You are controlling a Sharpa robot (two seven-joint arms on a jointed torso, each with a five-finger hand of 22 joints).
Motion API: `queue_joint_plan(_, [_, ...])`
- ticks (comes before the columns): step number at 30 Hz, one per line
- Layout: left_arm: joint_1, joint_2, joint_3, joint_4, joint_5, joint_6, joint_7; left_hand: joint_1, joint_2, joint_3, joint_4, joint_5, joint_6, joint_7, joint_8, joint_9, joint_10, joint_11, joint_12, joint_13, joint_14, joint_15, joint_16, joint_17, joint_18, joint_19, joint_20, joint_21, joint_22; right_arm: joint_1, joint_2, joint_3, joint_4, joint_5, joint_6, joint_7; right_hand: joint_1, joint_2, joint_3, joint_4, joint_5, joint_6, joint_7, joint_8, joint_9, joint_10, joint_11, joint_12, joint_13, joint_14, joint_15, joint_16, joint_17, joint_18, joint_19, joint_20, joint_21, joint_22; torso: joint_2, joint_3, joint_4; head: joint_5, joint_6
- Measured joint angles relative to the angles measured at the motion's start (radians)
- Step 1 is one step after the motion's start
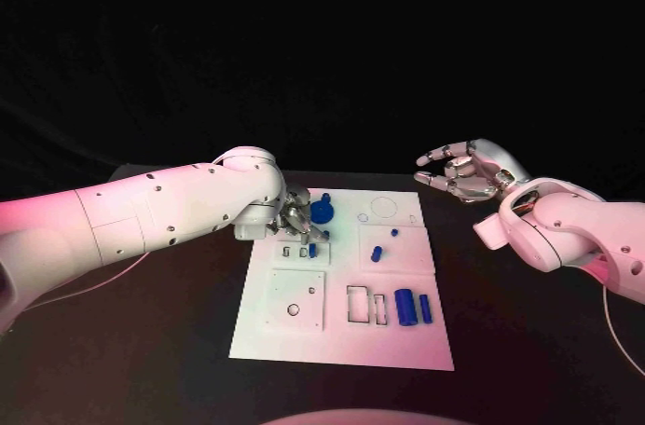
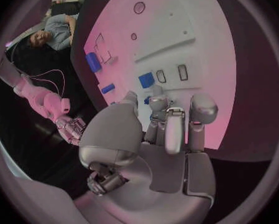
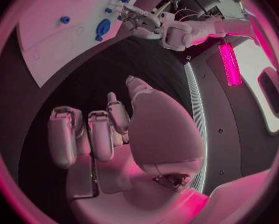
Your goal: Assemble the parts on the task board
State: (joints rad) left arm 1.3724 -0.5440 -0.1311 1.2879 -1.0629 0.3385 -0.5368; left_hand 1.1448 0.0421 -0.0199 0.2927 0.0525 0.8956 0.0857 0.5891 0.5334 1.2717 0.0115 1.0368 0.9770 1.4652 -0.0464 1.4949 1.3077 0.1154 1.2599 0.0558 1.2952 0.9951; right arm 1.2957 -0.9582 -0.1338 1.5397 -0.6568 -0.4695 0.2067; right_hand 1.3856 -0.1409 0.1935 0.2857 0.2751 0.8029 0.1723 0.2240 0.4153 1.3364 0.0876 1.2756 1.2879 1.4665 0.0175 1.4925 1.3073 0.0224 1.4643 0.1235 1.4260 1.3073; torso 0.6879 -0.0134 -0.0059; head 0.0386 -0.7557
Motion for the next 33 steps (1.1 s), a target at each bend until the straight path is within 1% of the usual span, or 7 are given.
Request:
queue_joint_plan(4, [-0.001, 0.002, -0.001, 0.0, 0.005, 0.01, -0.001, 0.011, 0.0, 0.008, 0.0, 0.0, -0.004, -0.004, 0.0, 0.002, -0.004, -0.003, 0.0, 0.001, 0.0, 0.0, 0.0, 0.0, 0.0, 0.0, 0.0, 0.004, 0.001, 0.0, 0.002, 0.0, -0.001, 0.0, -0.001, 0.0, 0.0, 0.0, 0.0, 0.0, 0.006, 0.0, 0.0, 0.008, 0.0, 0.0, 0.0, 0.0, 0.0, 0.0, 0.0, -0.004, 0.0, 0.0, 0.0, 0.0, -0.004, 0.0, 0.0, -0.0003, 0.0006, -0.001, -0.001])
queue_joint_plan(17, [-0.003, 0.005, -0.002, -0.001, 0.025, 0.037, -0.003, 0.033, 0.002, 0.03, 0.0, 0.0, -0.004, -0.004, 0.0, 0.007, -0.005, -0.003, 0.004, 0.006, 0.0, 0.0, 0.004, 0.0, 0.0, 0.0, 0.0, 0.008, 0.01, -0.005, 0.01, 0.0, -0.006, 0.0, -0.004, 0.001, 0.0, 0.0, 0.003, -0.003, 0.006, 0.0, 0.0, 0.008, 0.0, 0.0, 0.0, 0.0, 0.0, 0.0, 0.0, -0.004, 0.001, 0.0, 0.0, 0.0, -0.004, 0.001, -0.001, -0.0004, 0.0012, -0.002, -0.007])
queue_joint_plan(22, [-0.004, 0.005, -0.002, -0.001, 0.032, 0.045, -0.003, 0.05, -0.002, 0.059, 0.001, 0.0, -0.004, -0.004, 0.0, 0.009, -0.005, -0.003, 0.008, 0.01, 0.0, 0.0, 0.004, 0.0, 0.0, 0.0, 0.0, 0.012, 0.014, -0.006, 0.011, 0.0, -0.007, 0.0, -0.005, 0.001, 0.0, 0.0, 0.003, -0.003, 0.006, 0.0, 0.0, 0.008, 0.0, 0.0, 0.0, 0.0, 0.0, 0.0, 0.0, -0.004, 0.001, 0.0, 0.004, -0.004, -0.004, 0.001, -0.001, 0.0002, 0.0013, -0.002, -0.009])
queue_joint_plan(27, [-0.004, 0.005, -0.002, -0.001, 0.036, 0.051, -0.004, 0.059, -0.013, 0.122, 0.001, 0.0, -0.004, -0.004, -0.001, 0.013, -0.005, -0.003, 0.008, 0.012, 0.0, 0.0, 0.005, 0.0, 0.0, 0.0, 0.0, 0.018, 0.019, -0.006, 0.011, 0.0, -0.007, 0.0, -0.006, 0.001, 0.0, 0.0, 0.003, -0.003, 0.006, 0.0, 0.0, 0.008, 0.0, 0.0, 0.0, 0.0, 0.0, 0.0, 0.0, -0.004, 0.001, 0.0, 0.004, -0.004, -0.004, 0.001, -0.001, 0.0005, 0.0012, -0.002, -0.009])
queue_joint_plan(30, [-0.004, 0.005, -0.002, -0.002, 0.038, 0.054, -0.004, 0.05, -0.064, 0.235, 0.001, 0.0, -0.004, -0.004, -0.014, 0.017, -0.005, -0.003, 0.008, 0.016, 0.0, 0.0, 0.008, 0.0, 0.0, -0.004, 0.004, 0.023, 0.025, -0.007, 0.012, 0.0, -0.007, 0.0, -0.006, 0.001, 0.0, 0.0, 0.003, -0.003, 0.006, 0.0, 0.0, 0.008, 0.0, 0.0, 0.0, 0.0, 0.0, 0.0, 0.0, -0.004, 0.001, 0.0, 0.004, -0.004, -0.004, 0.001, 0.0, 0.0008, 0.0008, -0.002, -0.01])
queue_joint_plan(31, [-0.004, 0.005, -0.002, -0.002, 0.038, 0.055, -0.004, 0.045, -0.069, 0.253, 0.001, 0.0, -0.004, -0.004, -0.014, 0.017, -0.005, -0.003, 0.008, 0.016, 0.0, 0.0, 0.008, 0.0, 0.0, -0.004, 0.004, 0.023, 0.025, -0.007, 0.012, 0.0, -0.007, 0.0, -0.006, 0.001, 0.0, 0.0, 0.003, -0.003, 0.006, 0.0, 0.0, 0.008, 0.0, 0.0, 0.0, 0.0, 0.0, 0.0, 0.0, -0.004, 0.001, 0.0, 0.004, -0.004, -0.004, 0.001, 0.0, 0.0008, 0.0008, -0.003, -0.01])
queue_joint_plan(33, [-0.004, 0.006, -0.002, -0.004, 0.039, 0.056, -0.004, 0.028, -0.098, 0.329, 0.001, 0.0, -0.004, -0.004, -0.014, 0.022, -0.007, -0.005, 0.012, 0.017, 0.0, 0.0, 0.008, 0.0, 0.0, -0.004, 0.004, 0.023, 0.025, -0.007, 0.012, 0.0, -0.007, 0.0, -0.006, 0.001, 0.0, 0.0, 0.003, -0.003, 0.006, 0.0, 0.0, 0.008, 0.0, 0.0, 0.0, 0.0, 0.0, 0.0, 0.0, -0.004, 0.001, 0.0, 0.004, -0.004, -0.005, 0.0, 0.0, 0.0008, 0.0007, -0.003, -0.012])
